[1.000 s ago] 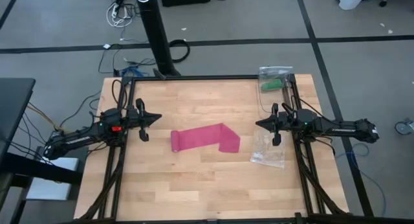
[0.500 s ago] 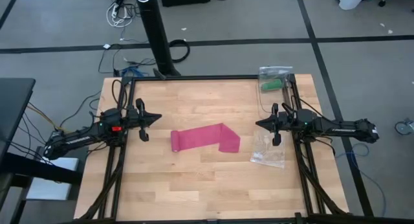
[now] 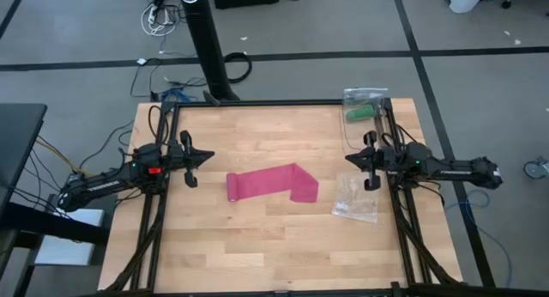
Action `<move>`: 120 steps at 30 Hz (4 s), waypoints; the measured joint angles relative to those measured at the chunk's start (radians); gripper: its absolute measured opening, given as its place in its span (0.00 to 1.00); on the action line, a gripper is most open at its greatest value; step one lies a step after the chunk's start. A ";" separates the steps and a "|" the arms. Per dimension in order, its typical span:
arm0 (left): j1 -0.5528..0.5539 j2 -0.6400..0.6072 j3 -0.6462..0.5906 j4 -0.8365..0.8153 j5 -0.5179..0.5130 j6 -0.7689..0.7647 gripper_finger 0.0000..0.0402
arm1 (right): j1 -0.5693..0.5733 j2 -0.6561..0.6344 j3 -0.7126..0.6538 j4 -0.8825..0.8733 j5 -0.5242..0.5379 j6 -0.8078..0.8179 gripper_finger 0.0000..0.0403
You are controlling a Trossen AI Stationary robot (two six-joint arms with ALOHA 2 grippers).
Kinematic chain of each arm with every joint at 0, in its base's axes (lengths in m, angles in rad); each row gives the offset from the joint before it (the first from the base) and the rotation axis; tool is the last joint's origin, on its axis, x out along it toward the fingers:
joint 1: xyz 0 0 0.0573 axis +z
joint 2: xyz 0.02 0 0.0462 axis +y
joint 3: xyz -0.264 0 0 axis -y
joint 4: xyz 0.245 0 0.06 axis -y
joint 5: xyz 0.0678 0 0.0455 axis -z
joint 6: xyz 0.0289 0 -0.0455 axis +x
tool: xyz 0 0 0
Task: Roll bandage
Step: Roll the pink bandage
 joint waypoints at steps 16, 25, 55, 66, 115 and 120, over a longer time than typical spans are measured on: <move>0.000 0.000 0.000 0.000 0.000 0.000 0.02 | 0.161 0.430 0.110 0.058 -0.104 0.138 0.08; 0.000 0.000 0.000 0.000 0.000 0.000 0.02 | 0.321 0.806 0.349 -0.023 0.011 0.116 0.02; 0.000 0.000 0.000 0.017 -0.015 0.000 0.02 | 0.392 1.631 0.928 -0.672 0.271 0.344 0.22; 0.000 0.000 0.000 0.033 -0.016 0.000 0.02 | 0.393 1.649 0.961 -0.717 0.312 0.356 0.20; 0.000 0.002 0.000 -0.037 -0.030 0.000 0.02 | 0.354 1.650 0.960 -0.732 0.247 0.335 0.23; 0.000 0.002 0.000 -0.038 -0.029 0.000 0.02 | 0.354 1.653 0.960 -0.735 0.252 0.335 0.22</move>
